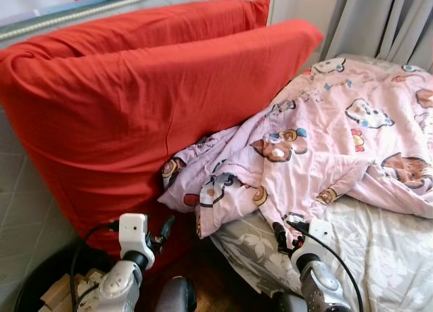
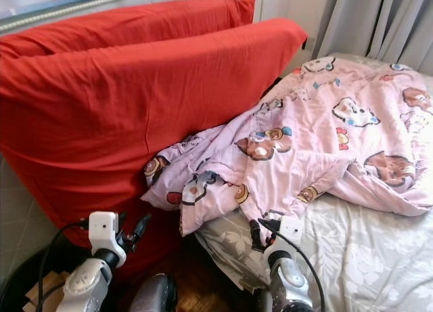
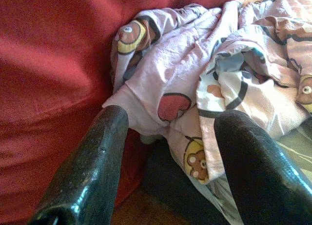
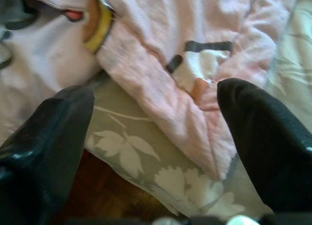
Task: Clean up the room
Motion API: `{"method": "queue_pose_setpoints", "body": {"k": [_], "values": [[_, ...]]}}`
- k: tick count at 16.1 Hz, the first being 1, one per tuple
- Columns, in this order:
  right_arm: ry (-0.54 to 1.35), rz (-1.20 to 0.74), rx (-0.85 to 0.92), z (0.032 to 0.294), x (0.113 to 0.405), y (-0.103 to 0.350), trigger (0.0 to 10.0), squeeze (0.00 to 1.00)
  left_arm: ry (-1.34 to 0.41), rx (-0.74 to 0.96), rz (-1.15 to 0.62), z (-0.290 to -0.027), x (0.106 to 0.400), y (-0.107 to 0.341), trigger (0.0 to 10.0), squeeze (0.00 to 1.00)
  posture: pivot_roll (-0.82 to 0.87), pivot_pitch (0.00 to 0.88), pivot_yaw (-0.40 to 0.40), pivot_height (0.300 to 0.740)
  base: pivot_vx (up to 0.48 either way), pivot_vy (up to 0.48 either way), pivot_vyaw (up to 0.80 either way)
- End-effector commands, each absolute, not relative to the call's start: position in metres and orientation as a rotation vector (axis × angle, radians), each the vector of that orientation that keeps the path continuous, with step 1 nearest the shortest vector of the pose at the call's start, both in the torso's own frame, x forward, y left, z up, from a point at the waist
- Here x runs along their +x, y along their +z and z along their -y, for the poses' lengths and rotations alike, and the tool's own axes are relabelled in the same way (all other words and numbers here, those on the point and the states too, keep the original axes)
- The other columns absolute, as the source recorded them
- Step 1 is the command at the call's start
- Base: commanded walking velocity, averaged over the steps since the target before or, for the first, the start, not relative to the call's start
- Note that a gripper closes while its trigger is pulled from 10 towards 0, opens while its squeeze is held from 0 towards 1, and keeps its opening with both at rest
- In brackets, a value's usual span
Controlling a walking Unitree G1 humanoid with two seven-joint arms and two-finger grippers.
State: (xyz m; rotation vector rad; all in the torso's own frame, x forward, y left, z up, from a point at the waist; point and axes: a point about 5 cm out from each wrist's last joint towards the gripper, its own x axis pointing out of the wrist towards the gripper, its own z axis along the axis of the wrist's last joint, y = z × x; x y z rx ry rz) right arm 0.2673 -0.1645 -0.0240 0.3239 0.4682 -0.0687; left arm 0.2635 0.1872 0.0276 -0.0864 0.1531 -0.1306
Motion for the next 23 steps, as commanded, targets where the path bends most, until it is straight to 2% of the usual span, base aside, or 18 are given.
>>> {"method": "queue_pose_setpoints", "body": {"k": [1,4,10,11,12,23], "values": [[-0.08,-0.499,0.317,0.165,0.266,-0.027,10.0,1.0,-0.129,-0.077,-0.131,-0.191,0.266,0.035,10.0,0.0,0.2,0.093,0.015,0.614,0.0,0.0,0.0],[-0.085,-0.51,0.274,0.169,0.268,-0.026,10.0,1.0,-0.135,-0.086,-0.099,-0.188,0.276,0.046,10.0,0.0,0.21,0.145,0.008,0.614,0.0,0.0,0.0],[-0.044,-0.453,0.181,0.176,0.277,-0.015,10.0,1.0,-0.13,-0.114,-0.097,-0.18,0.261,0.048,10.0,0.0,0.22,0.242,0.002,0.614,0.0,0.0,0.0],[-0.043,-0.448,0.188,0.176,0.278,-0.014,10.0,0.11,-0.126,-0.115,-0.102,-0.181,0.257,0.047,10.0,0.0,0.23,0.255,-0.001,0.614,0.0,0.0,0.0],[-0.039,-0.439,0.195,0.176,0.282,-0.011,10.0,0.0,-0.118,-0.115,-0.111,-0.182,0.251,0.045,10.0,0.0,0.23,0.267,-0.003,0.614,0.0,0.0,0.0],[-0.074,-0.429,0.189,0.179,0.297,0.001,10.0,0.0,-0.101,-0.114,-0.145,-0.184,0.225,0.053,10.0,0.0,0.26,0.353,0.008,0.614,0.0,0.0,0.0]]}}
